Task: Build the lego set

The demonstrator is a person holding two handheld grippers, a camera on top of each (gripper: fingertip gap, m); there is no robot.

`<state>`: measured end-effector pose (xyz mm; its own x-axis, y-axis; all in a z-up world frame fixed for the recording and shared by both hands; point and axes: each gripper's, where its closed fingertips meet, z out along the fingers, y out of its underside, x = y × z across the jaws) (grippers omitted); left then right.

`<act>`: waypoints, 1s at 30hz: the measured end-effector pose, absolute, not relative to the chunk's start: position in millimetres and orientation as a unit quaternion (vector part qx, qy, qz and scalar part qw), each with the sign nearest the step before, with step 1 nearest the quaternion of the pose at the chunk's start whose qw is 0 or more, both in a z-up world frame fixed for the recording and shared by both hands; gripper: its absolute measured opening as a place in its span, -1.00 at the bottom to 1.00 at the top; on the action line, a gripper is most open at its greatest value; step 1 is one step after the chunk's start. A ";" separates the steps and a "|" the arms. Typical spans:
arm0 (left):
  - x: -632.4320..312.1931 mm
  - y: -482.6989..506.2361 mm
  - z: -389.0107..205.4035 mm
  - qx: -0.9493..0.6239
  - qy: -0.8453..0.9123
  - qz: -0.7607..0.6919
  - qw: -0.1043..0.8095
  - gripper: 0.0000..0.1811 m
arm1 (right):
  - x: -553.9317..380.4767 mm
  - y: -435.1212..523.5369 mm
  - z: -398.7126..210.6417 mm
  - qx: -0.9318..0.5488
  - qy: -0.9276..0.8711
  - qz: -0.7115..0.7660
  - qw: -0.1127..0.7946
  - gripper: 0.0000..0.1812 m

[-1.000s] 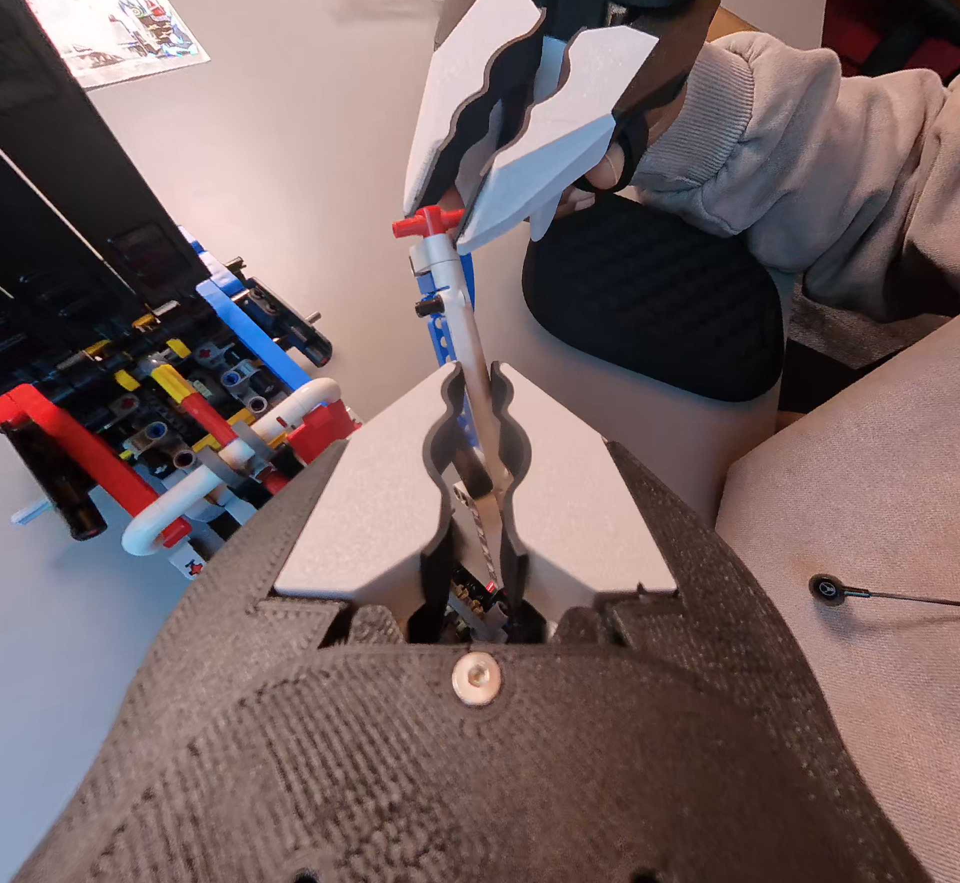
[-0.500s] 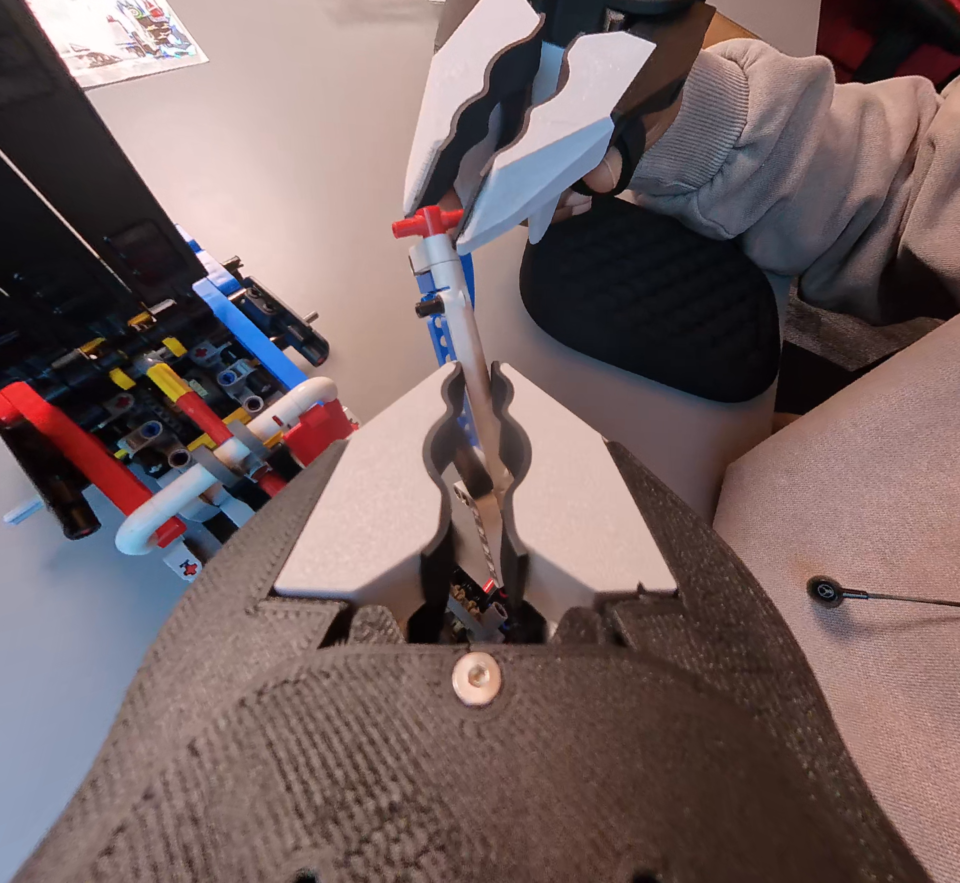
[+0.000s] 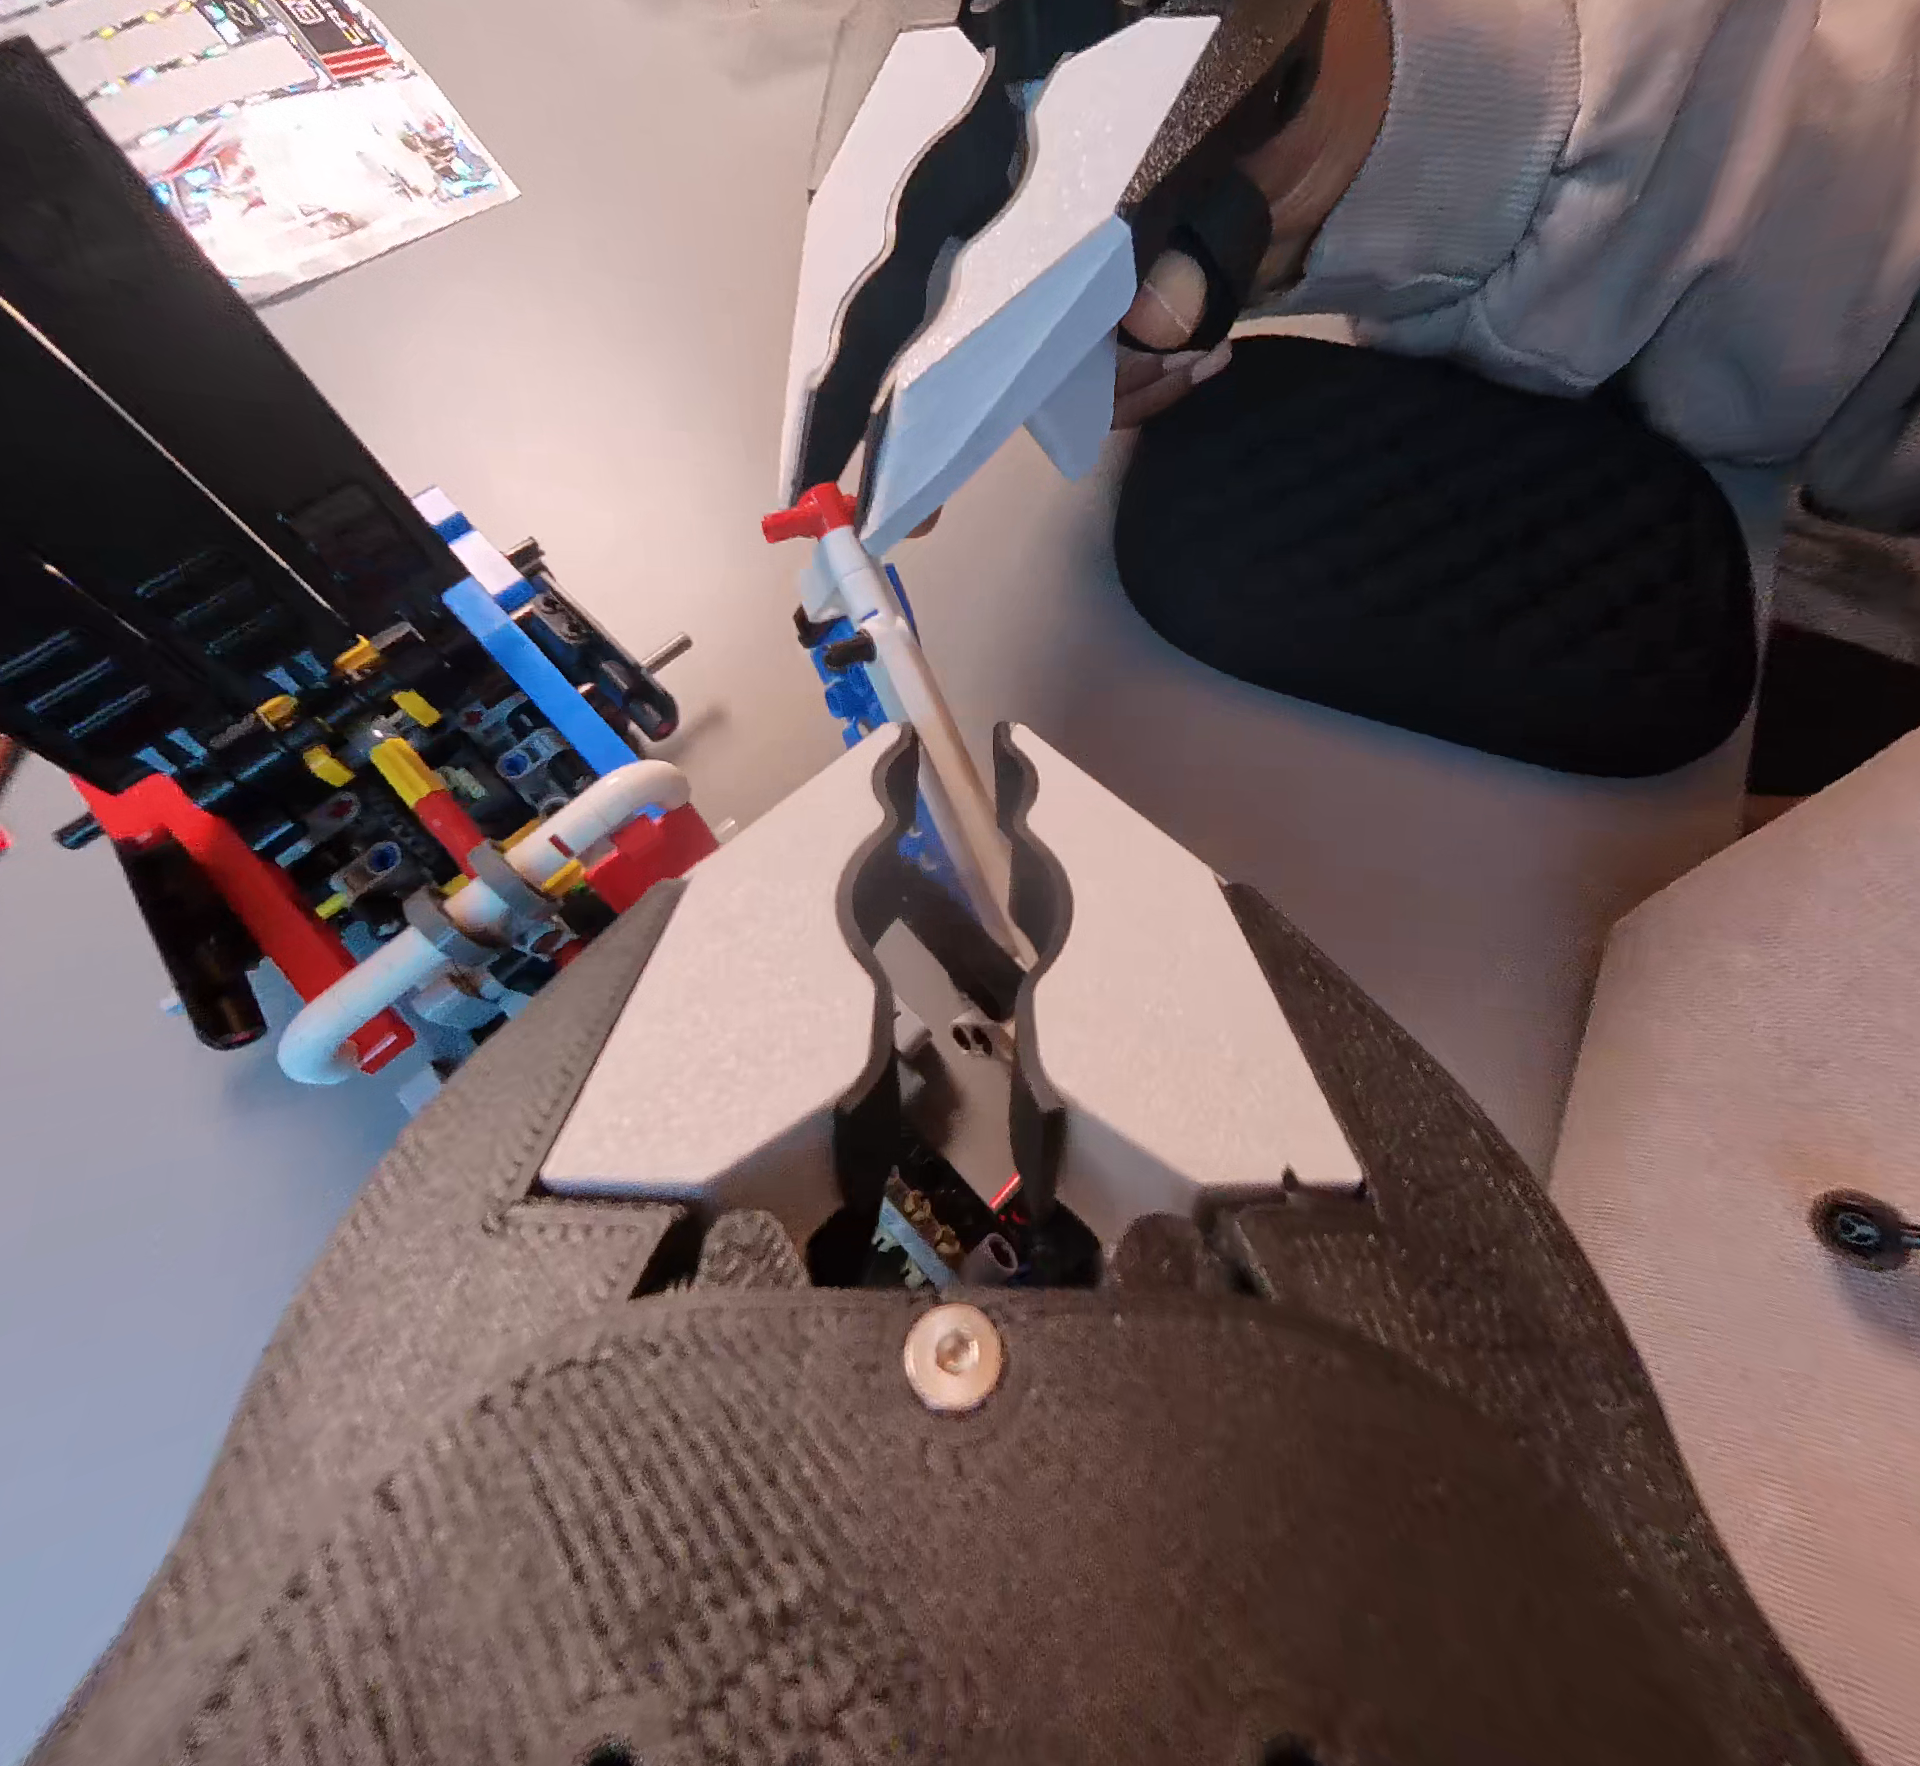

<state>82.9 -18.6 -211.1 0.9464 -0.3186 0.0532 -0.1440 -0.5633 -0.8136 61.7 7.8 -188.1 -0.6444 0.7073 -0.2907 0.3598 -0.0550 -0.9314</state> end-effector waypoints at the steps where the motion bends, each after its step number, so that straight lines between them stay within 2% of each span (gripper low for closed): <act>1: 82.0 -18.7 -213.0 -0.880 0.140 -0.085 0.445 -0.84 | 61.2 8.4 -191.4 -0.396 -0.676 0.607 0.135 -0.90; 5: 83.3 -21.8 -213.4 -0.878 0.174 -0.079 0.439 -0.68 | 57.5 9.9 -203.5 -0.414 -0.675 0.605 0.083 -0.90; 8: 72.8 -24.4 -190.8 -0.862 0.177 -0.099 0.464 -0.54 | 53.0 12.1 -208.2 -0.423 -0.676 0.600 0.060 -0.91; 12: 13.9 -29.4 -171.3 -0.871 0.208 -0.035 0.444 -0.47 | 46.6 12.7 -212.9 -0.432 -0.681 0.589 0.050 -0.91; 14: -17.7 -28.4 -181.1 -0.879 0.246 -0.012 0.409 -0.50 | 44.3 11.5 -217.1 -0.442 -0.682 0.581 0.037 -0.91; 18: -24.1 -31.2 -216.4 -0.872 0.310 -0.110 0.363 -0.55 | 39.7 9.8 -223.9 -0.462 -0.679 0.570 0.017 -0.91; 21: -13.2 -29.4 -231.1 -0.854 0.346 -0.128 0.367 -0.56 | 37.3 8.1 -226.4 -0.469 -0.678 0.565 0.010 -0.91; 25: -8.8 -20.0 -238.5 -0.836 0.349 -0.123 0.405 -0.79 | 33.5 3.0 -227.3 -0.464 -0.677 0.572 0.006 -0.90; 30: -7.6 -19.8 -237.4 -0.825 0.348 -0.139 0.423 -0.79 | 29.8 1.2 -228.3 -0.454 -0.683 0.572 0.011 -0.90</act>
<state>-7.6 -19.8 -237.4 0.7185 -0.6925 -0.0652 -0.4574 -0.3998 -0.7943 29.8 1.2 -228.3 -0.5882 0.6327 -0.5037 0.6064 -0.0670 -0.7923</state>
